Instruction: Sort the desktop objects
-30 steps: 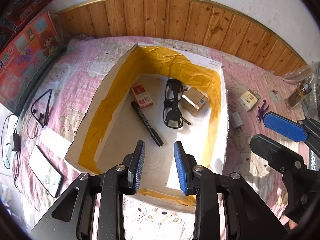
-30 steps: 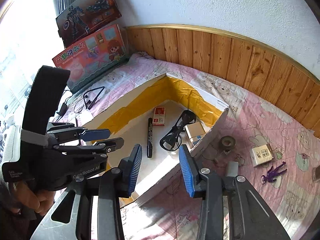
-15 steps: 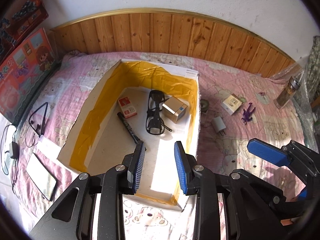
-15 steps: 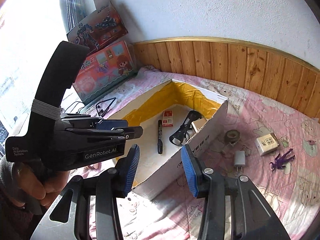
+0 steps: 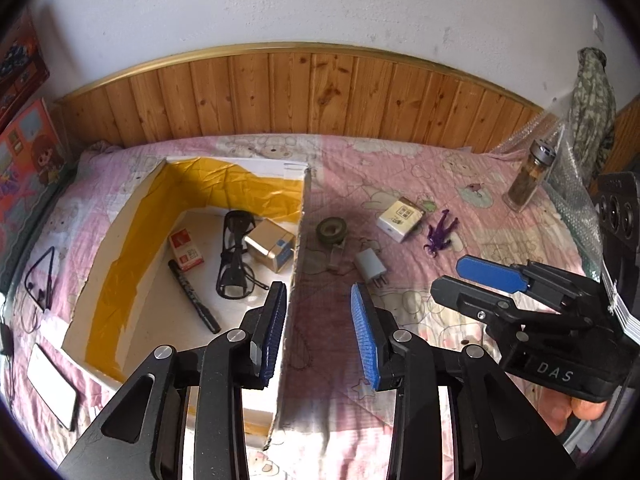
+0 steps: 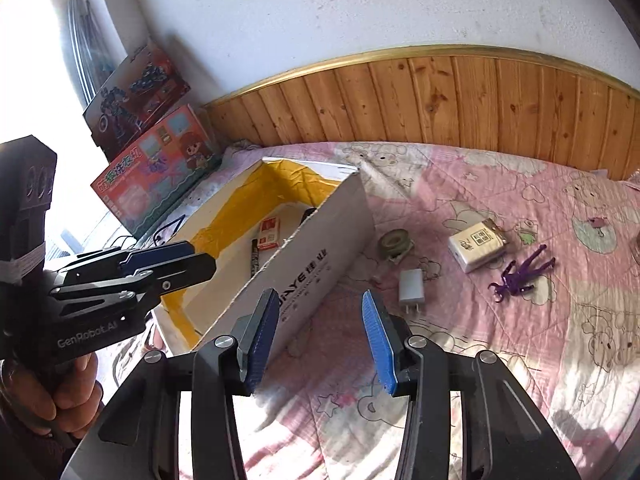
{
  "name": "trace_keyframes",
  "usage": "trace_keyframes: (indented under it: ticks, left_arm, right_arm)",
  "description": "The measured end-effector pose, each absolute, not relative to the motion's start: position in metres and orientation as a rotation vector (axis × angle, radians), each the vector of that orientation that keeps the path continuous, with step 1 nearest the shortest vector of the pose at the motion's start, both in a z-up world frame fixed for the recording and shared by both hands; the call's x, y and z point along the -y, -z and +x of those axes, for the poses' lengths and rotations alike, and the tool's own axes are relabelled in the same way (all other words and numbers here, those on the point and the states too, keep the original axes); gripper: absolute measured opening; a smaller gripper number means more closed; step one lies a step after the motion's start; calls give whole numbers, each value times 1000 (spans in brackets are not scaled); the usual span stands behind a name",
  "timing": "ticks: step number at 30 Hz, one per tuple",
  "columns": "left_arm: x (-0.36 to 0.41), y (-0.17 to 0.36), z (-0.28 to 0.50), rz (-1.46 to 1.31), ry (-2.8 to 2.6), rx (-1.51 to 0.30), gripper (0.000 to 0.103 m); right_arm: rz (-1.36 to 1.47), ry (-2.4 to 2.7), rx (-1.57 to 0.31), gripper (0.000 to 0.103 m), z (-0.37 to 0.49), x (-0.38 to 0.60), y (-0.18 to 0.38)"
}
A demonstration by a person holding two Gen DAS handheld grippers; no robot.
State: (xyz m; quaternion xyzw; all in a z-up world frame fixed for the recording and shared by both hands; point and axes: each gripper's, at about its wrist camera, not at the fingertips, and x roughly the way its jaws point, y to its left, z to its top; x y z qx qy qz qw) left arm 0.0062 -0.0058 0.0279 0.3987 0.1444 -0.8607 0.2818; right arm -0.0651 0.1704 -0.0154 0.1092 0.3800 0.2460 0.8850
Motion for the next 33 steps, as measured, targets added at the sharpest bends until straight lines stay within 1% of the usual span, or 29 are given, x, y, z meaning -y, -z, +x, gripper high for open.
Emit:
trace_keyframes:
  ticks: [3, 8, 20, 25, 26, 31, 32, 33]
  left_arm:
    - [-2, -17, -9, 1104, 2318, -378, 37]
    - [-3, 10, -34, 1183, 2311, -443, 38]
    - [15, 65, -87, 1281, 2234, -536, 38]
    - [26, 92, -109, 1310, 2183, -636, 38]
    - [28, 98, -115, 1310, 2166, -645, 38]
    - [41, 126, -140, 1326, 2090, -659, 39]
    - [42, 130, -144, 1322, 2085, -660, 40]
    - [44, 132, -146, 1301, 2097, -668, 46]
  right_arm:
    - [251, -487, -808, 45, -55, -156, 24]
    - [291, -421, -858, 45, -35, -131, 44]
    - [497, -214, -1001, 46, 25, -52, 117]
    - [531, -142, -1036, 49, 51, -30, 142]
    - [537, -127, -1044, 51, 56, -25, 147]
    - [527, -117, -1081, 52, 79, -17, 167]
    - [514, -114, -1086, 53, 85, -17, 170]
    - [498, -116, -1079, 54, 89, -18, 170]
